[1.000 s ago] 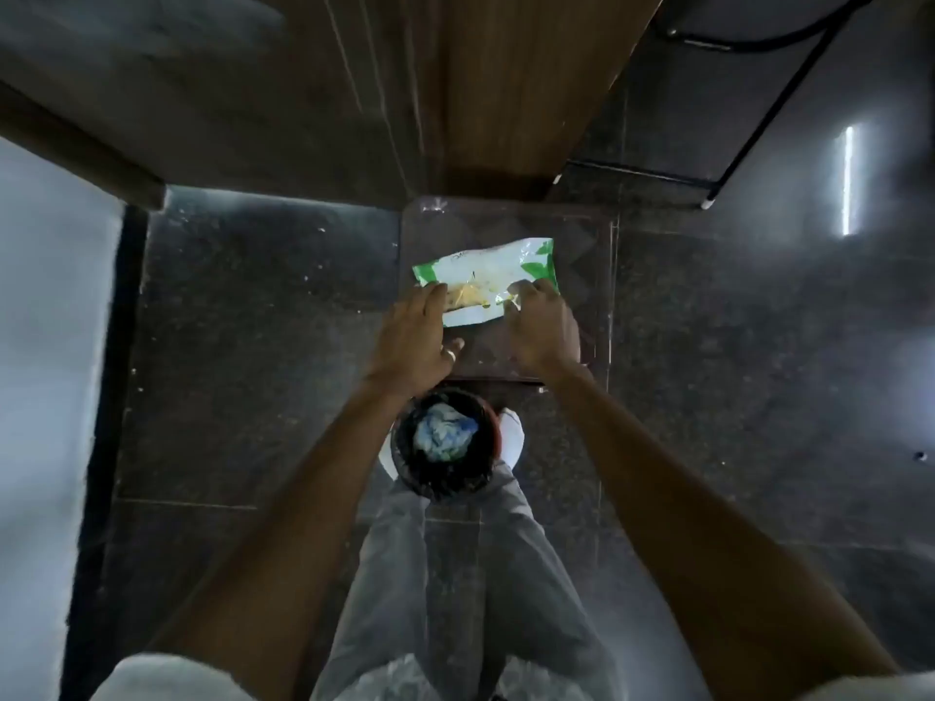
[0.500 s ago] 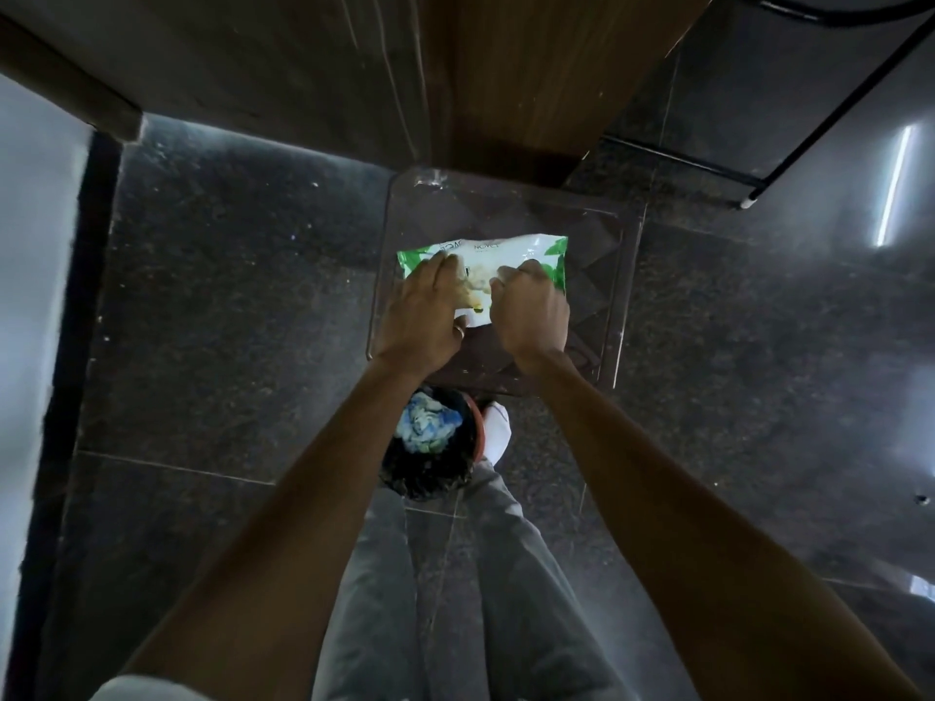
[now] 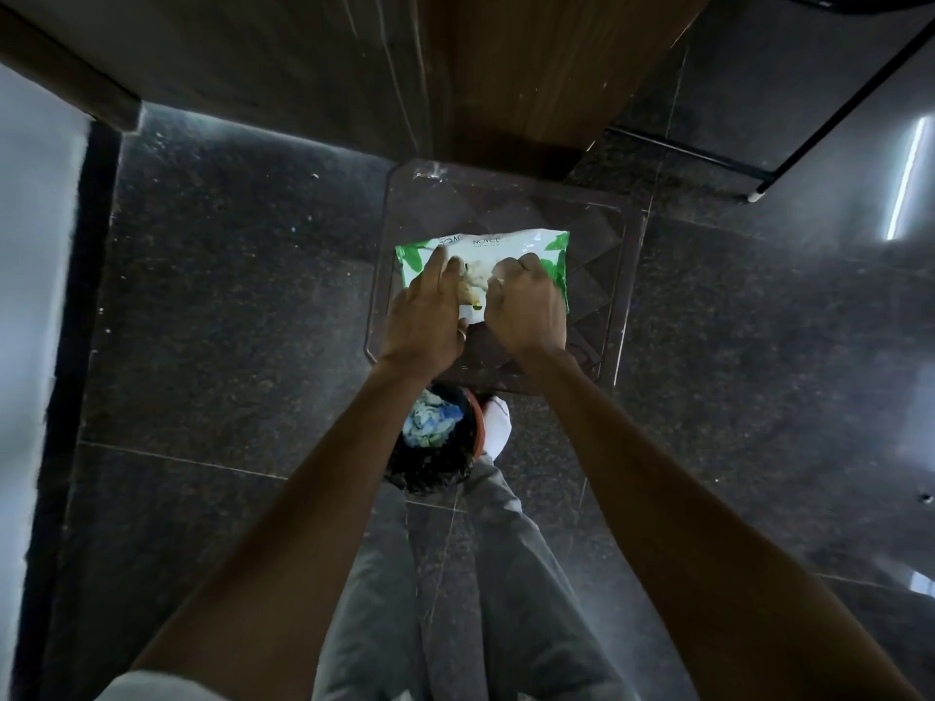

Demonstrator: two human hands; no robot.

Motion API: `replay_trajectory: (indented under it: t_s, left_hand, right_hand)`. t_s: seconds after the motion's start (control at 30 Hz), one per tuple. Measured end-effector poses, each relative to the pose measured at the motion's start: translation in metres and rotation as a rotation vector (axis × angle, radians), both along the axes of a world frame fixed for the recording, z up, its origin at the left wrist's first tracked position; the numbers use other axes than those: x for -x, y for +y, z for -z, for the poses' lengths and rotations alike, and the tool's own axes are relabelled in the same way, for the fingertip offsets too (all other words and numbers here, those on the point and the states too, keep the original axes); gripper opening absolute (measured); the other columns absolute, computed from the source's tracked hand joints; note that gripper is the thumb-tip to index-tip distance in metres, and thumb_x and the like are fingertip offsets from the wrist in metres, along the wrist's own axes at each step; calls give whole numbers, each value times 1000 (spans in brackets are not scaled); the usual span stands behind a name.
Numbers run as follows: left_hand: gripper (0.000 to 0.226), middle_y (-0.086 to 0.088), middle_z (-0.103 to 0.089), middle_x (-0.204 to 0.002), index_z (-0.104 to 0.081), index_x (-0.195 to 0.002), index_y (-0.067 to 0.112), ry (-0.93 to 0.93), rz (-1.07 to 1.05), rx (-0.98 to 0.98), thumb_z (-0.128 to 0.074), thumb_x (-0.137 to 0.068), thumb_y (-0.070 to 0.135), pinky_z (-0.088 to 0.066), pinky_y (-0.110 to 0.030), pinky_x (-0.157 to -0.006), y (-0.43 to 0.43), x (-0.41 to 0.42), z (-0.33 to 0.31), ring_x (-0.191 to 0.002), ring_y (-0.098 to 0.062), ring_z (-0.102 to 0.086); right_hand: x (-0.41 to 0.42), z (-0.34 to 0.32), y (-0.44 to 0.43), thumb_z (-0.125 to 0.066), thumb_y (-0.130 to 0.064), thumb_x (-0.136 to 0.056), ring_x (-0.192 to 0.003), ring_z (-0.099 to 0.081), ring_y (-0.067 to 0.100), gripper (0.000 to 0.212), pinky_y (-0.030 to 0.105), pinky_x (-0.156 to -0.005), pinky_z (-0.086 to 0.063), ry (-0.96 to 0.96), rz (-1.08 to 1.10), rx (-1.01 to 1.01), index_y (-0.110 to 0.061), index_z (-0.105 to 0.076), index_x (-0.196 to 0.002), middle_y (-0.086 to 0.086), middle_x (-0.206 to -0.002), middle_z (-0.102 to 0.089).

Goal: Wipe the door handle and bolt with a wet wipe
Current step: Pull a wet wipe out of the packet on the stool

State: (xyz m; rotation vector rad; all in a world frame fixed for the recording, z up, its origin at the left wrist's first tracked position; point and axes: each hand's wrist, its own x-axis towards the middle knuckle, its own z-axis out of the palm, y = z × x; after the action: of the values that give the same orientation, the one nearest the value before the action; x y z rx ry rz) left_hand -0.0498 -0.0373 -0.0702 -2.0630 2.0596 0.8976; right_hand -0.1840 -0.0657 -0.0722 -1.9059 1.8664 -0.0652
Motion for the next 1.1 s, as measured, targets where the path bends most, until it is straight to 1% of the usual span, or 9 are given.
replay_trajectory:
  t_s: [0.13,0.3,0.37,0.5,0.6,0.7,0.77,0.93,1.1]
  left_hand:
    - [86,-7,-10,-165,-21,-153,12,-3,3,-11,-71,-84,20,-43,-45,-103,0,2,-3,-136,-33,-42]
    - [91,-6,-6,-166,-18,-154,11,9,16,-47,-73,-82,18,-43,-47,-101,-1,0,-7,-136,-35,-41]
    - [93,-6,-6,-166,-17,-155,11,5,24,-54,-74,-82,18,-43,-47,-101,-1,-1,-8,-136,-35,-41]
    - [92,-3,-7,-166,-19,-154,12,22,6,-49,-74,-81,22,-43,-47,-100,2,-3,-6,-134,-34,-43]
    - [90,-5,-8,-166,-20,-154,11,19,24,-18,-73,-82,25,-46,-46,-95,6,-5,-4,-130,-36,-46]
    - [91,-7,-4,-166,-16,-155,9,2,49,-18,-70,-85,30,-44,-46,-99,10,-6,-2,-133,-37,-44]
    - [93,-8,0,-166,-10,-156,8,-5,63,-39,-68,-88,32,-41,-47,-103,14,-7,-1,-137,-37,-38]
    - [95,-10,6,-166,-2,-157,7,-4,90,-69,-64,-91,35,-34,-48,-111,18,-7,2,-148,-33,-22]
    - [96,-9,6,-166,-1,-157,8,-6,76,-85,-65,-90,37,-31,-48,-114,18,-4,2,-151,-29,-15]
  right_hand:
    - [7,1,10,-59,-19,-90,-72,-60,31,15,35,-61,-50,-163,63,38,-8,-67,-95,11,-99,-57]
    - [6,0,11,-60,-17,-87,-81,-59,21,11,34,-65,-51,-325,165,92,-10,-66,-94,6,-100,-59]
    - [5,-2,12,-58,-18,-89,-87,-60,23,14,37,-68,-52,-316,157,112,-11,-65,-99,6,-102,-61]
    - [5,-4,17,-60,-25,-94,-112,-56,29,35,41,-81,-51,-195,69,48,-12,-58,-126,10,-121,-61]
    - [3,-5,15,-59,-19,-95,-121,-51,30,35,42,-85,-51,-129,44,29,-11,-59,-129,10,-126,-61]
    - [0,-7,12,-56,-2,-90,-115,-54,30,30,44,-80,-56,-87,37,34,-10,-66,-117,11,-115,-64]
    - [0,-8,10,-56,2,-87,-112,-56,29,34,43,-79,-56,-96,40,40,-10,-68,-116,10,-112,-65]
    - [1,-15,9,-53,-3,-88,-111,-53,30,33,37,-87,-45,-164,72,68,-9,-63,-118,12,-114,-62]
    - [-1,-18,13,-52,-13,-93,-105,-53,29,22,39,-85,-45,-264,144,149,-6,-61,-113,12,-112,-59]
